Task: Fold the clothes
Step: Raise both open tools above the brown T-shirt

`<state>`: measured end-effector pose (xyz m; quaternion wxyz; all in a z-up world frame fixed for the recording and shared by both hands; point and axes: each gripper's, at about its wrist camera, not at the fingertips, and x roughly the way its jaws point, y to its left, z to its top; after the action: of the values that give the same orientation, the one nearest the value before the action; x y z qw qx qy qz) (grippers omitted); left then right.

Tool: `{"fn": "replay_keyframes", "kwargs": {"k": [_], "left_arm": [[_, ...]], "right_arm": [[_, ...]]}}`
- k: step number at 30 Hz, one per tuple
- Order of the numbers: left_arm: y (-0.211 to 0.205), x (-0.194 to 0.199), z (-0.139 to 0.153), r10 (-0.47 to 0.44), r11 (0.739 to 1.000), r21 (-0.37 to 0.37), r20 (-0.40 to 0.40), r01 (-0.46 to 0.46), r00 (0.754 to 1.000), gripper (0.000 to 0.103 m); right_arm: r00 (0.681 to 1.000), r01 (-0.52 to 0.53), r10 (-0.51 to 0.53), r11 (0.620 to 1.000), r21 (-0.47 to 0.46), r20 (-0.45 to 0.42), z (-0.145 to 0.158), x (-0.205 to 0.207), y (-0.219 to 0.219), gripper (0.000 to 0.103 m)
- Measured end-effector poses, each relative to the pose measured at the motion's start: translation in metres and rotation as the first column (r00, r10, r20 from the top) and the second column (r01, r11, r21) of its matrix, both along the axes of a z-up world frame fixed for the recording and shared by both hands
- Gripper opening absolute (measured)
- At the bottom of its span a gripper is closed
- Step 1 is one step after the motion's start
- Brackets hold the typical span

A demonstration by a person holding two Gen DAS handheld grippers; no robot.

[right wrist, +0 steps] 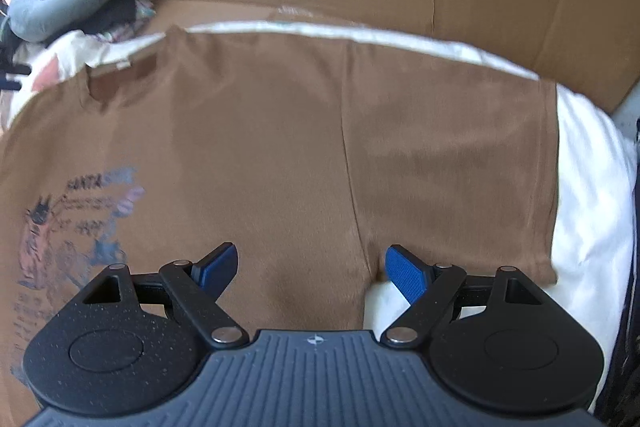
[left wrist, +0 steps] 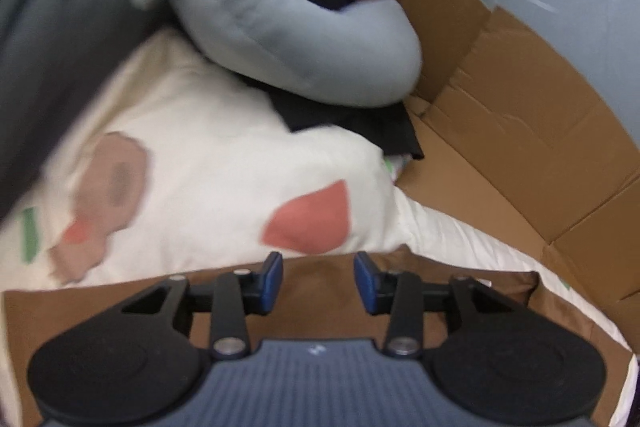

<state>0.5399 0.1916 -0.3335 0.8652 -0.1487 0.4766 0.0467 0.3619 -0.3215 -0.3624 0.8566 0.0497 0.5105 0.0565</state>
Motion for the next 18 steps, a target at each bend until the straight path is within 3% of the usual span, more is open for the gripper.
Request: {"fn": "replay_keyframes", "kwargs": {"k": [8,18], "left_arm": [[0.027,-0.061,0.06,0.038,0.999,0.018,0.003,-0.038,0.999,0.052],[0.038,-0.126,0.132,0.071,0.997,0.009,0.004,-0.071,0.997,0.058]], "right_arm": [[0.999,-0.026,0.026,1.0,0.003,0.024,0.062,-0.006,-0.006,0.086],[0.996,-0.015,0.01,0.999,0.048,0.087,0.17,-0.026,-0.015,0.086]]}}
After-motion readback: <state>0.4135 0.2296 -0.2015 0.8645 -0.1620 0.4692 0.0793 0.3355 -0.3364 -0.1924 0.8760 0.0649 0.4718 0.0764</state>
